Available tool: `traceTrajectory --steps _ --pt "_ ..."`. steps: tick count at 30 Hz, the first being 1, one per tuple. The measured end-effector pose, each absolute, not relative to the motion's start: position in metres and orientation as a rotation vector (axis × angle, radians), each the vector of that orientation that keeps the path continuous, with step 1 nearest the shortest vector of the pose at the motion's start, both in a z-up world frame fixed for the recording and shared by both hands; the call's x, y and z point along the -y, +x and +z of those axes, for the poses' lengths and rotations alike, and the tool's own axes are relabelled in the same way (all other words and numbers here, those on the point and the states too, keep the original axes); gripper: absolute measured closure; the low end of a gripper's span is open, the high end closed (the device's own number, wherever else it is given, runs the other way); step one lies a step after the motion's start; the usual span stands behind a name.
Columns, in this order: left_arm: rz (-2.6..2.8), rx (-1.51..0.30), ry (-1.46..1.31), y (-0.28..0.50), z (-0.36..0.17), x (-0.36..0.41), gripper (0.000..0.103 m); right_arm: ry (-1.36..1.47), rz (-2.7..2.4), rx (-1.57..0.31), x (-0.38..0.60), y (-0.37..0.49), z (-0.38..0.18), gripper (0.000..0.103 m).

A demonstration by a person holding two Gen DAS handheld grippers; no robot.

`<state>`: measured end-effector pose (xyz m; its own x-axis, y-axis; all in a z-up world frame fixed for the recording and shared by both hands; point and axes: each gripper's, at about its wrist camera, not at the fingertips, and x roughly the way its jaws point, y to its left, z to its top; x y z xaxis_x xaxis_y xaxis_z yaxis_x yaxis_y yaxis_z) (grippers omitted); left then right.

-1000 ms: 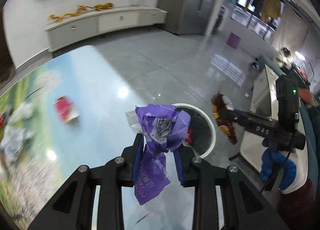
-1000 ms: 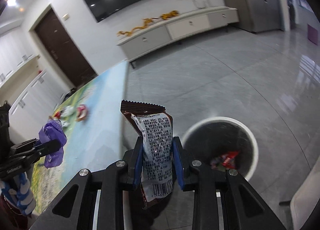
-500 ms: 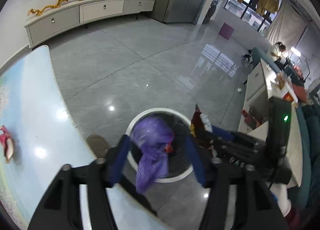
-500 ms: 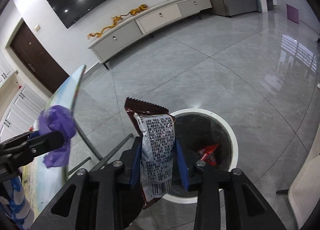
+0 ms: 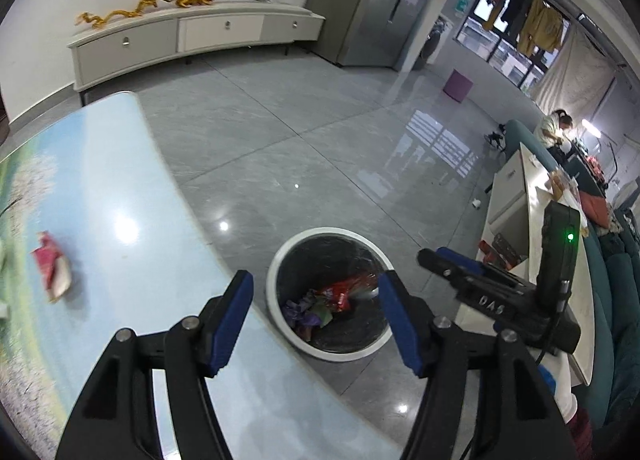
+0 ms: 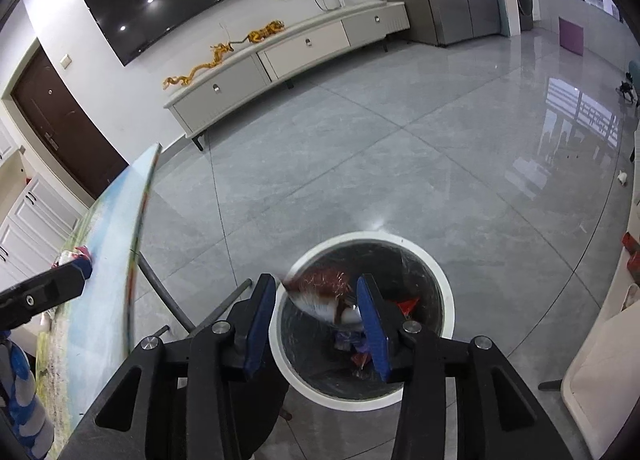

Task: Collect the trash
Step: 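Open the left gripper over the bin while the right opens to drop the wrapper, then move both open grippers back toward the table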

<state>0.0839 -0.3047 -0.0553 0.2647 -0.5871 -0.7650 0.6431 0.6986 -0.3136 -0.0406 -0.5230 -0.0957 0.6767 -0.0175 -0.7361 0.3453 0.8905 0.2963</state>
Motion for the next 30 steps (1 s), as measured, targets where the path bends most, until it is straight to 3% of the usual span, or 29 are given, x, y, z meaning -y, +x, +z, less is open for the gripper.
traceTrajectory --steps 10,17,23,30 --pt "-0.741 -0.944 -0.039 0.088 -0.034 0.226 0.04 0.378 -0.193 -0.799 0.496 -0.038 -0.076 0.062" --pt "-0.639 -0.87 -0.068 0.086 -0.018 0.164 0.04 0.308 -0.106 -0.726 0.459 -0.032 -0.028 0.059" --pt "-0.497 -0.833 -0.094 0.091 -0.022 0.088 0.04 0.231 -0.001 -0.683 0.411 -0.016 0.007 0.058" --pt "-0.275 -0.81 -0.085 0.104 -0.039 -0.001 0.04 0.166 0.13 -0.707 0.348 0.027 0.008 0.058"
